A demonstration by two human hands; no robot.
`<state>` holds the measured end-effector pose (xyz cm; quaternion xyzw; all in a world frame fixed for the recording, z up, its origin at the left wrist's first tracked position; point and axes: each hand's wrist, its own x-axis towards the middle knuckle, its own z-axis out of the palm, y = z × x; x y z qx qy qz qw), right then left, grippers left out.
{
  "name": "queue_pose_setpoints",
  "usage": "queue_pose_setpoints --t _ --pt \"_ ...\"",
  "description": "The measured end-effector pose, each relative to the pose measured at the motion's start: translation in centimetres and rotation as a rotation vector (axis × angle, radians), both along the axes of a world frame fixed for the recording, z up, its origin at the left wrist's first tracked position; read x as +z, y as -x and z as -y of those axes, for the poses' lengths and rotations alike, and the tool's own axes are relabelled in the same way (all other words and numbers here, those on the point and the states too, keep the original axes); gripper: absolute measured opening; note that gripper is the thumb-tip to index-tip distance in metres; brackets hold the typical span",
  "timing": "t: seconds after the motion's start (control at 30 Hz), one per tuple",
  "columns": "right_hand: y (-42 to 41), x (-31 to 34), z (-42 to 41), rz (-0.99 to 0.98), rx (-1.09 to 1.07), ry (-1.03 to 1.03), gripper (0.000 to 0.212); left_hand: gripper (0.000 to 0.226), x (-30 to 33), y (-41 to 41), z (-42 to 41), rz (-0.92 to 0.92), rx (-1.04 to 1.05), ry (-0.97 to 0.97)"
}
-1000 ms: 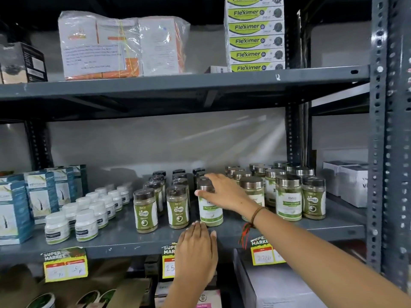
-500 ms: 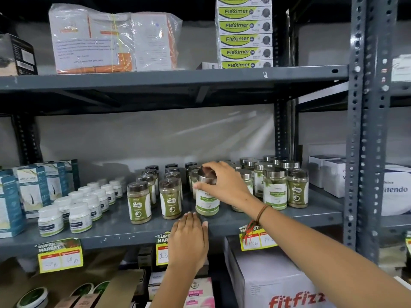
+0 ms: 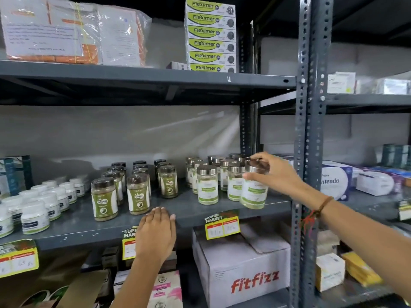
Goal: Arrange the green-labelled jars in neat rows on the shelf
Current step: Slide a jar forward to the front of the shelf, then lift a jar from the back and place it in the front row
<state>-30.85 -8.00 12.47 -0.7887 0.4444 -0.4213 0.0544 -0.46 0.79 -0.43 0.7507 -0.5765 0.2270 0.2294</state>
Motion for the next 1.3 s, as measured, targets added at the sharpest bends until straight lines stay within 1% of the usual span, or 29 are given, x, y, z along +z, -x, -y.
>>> queue_pose_setpoints --t 0.13,0.3,0.37,0.43,0.5,0.67,0.93,1.07,1.17,1.23,1.3 --pt "4.0 1.2 2.3 -0.112 -0.116 -0.038 0.078 0.053 0.1 0.0 0.0 -0.024 -0.004 -0.012" --pt "5.3 2.0 5.1 -0.225 -0.197 -0.094 0.076 0.054 0.0 0.0 0.2 -0.02 0.003 -0.011" --pt "5.3 1.9 6.0 -0.243 -0.209 -0.118 0.075 0.059 0.0 0.0 0.1 -0.017 0.006 -0.002" --pt "5.2 1.7 6.9 -0.272 -0.213 -0.141 0.077 0.07 0.0 -0.1 0.1 -0.021 0.003 0.0" --pt "5.1 1.7 7.6 -0.313 -0.212 -0.157 0.078 0.074 -0.1 -0.1 0.2 -0.031 0.004 0.001" --pt "4.8 2.1 8.9 -0.433 -0.229 -0.194 0.075 0.069 0.0 -0.1 0.2 -0.037 0.006 -0.04" --pt "4.5 2.0 9.9 -0.517 -0.249 -0.262 0.074 0.067 0.2 0.2 0.0 -0.033 0.023 -0.057" --pt "4.2 1.7 9.5 -0.59 -0.294 -0.232 0.074 0.069 0.2 0.2 -0.1 -0.027 0.025 -0.036" --pt "4.2 1.5 8.8 -0.688 -0.343 -0.199 0.074 0.071 0.3 0.3 -0.2 -0.033 0.025 -0.032" --pt "4.0 1.5 8.4 -0.754 -0.387 -0.147 0.069 0.071 0.4 0.4 -0.3 -0.035 0.027 -0.032" --pt "3.8 1.8 7.9 -0.81 -0.438 -0.053 0.063 0.07 0.4 0.4 -0.3 -0.041 0.026 -0.033"
